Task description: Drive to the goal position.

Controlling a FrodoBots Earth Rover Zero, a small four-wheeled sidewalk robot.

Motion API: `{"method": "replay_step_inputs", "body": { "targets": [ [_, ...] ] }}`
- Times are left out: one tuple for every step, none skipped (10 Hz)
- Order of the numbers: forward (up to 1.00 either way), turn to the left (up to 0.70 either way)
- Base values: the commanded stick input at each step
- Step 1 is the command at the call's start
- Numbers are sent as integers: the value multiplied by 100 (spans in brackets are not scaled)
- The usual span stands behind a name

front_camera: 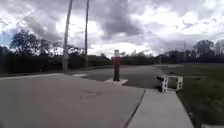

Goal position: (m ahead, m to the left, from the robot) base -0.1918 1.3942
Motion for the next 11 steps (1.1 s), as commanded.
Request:
{"method": "replay_step_inputs", "body": {
  "targets": [
    [13, 0],
    [15, 0],
    [15, 0],
    [15, 0],
    [16, 0],
    [16, 0],
    [16, 0],
    [16, 0],
    [16, 0],
    [16, 0],
    [16, 0]
  ]
}}
